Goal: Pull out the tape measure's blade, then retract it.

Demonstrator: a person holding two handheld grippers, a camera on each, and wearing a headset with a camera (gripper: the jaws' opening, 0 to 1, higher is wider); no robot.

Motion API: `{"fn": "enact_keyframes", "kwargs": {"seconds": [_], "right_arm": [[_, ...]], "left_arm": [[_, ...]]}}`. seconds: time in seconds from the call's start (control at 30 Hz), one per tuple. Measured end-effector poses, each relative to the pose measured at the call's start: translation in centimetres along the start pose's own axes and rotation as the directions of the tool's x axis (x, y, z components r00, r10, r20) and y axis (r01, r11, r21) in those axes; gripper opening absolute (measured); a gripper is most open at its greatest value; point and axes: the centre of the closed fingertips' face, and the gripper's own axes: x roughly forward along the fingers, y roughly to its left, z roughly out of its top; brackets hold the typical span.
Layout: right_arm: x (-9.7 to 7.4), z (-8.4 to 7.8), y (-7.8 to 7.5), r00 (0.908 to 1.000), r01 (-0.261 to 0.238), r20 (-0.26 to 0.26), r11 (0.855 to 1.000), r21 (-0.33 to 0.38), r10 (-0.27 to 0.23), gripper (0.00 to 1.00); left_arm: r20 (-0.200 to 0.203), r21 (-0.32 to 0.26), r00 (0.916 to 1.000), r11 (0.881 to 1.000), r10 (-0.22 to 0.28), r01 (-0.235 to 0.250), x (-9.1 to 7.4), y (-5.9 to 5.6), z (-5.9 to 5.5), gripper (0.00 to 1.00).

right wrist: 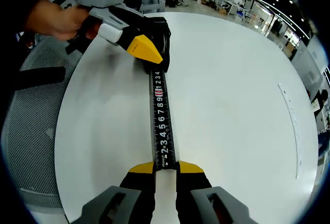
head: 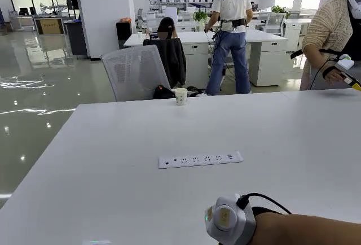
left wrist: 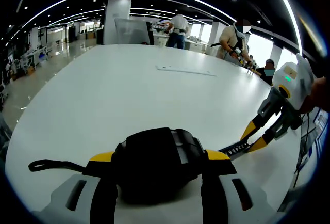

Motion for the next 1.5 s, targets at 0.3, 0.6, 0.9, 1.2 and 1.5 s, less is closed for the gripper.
{"fn": "enact_keyframes", "kwargs": {"seconds": [0.3,0.6,0.9,1.2,1.5], "right_arm": [[0.2,0.5,0.0,1.0000,0.000,0.006,1.000,-0.002,0.000,0.12],[0.4,1.0,0.1,0.9999,0.000,0.011,1.000,0.003,-0.001,0.11],[0.6,1.4,0.1,0.9996,-0.008,0.026,1.000,0.002,0.008,0.11],[0.7,1.7,0.2,0.9997,-0.011,0.022,1.000,-0.005,0.011,0.11],[0.9,2.2,0.2,0.9994,-0.010,0.034,1.000,-0.007,0.011,0.11]], "left_arm": [[-0.003,-0.002,1.0000,1.000,-0.002,0.002,0.0,0.0,0.0,0.61],[-0.007,-0.001,0.9999,1.000,-0.013,0.013,0.0,0.0,-0.1,0.61],[-0.012,-0.006,0.9996,1.000,-0.027,0.027,-0.1,-0.2,-0.1,0.60],[-0.012,-0.011,0.9995,0.999,-0.031,0.030,-0.2,-0.2,-0.2,0.60],[-0.009,-0.031,0.9988,0.998,-0.048,0.047,-0.3,0.0,-0.1,0.60]]}}
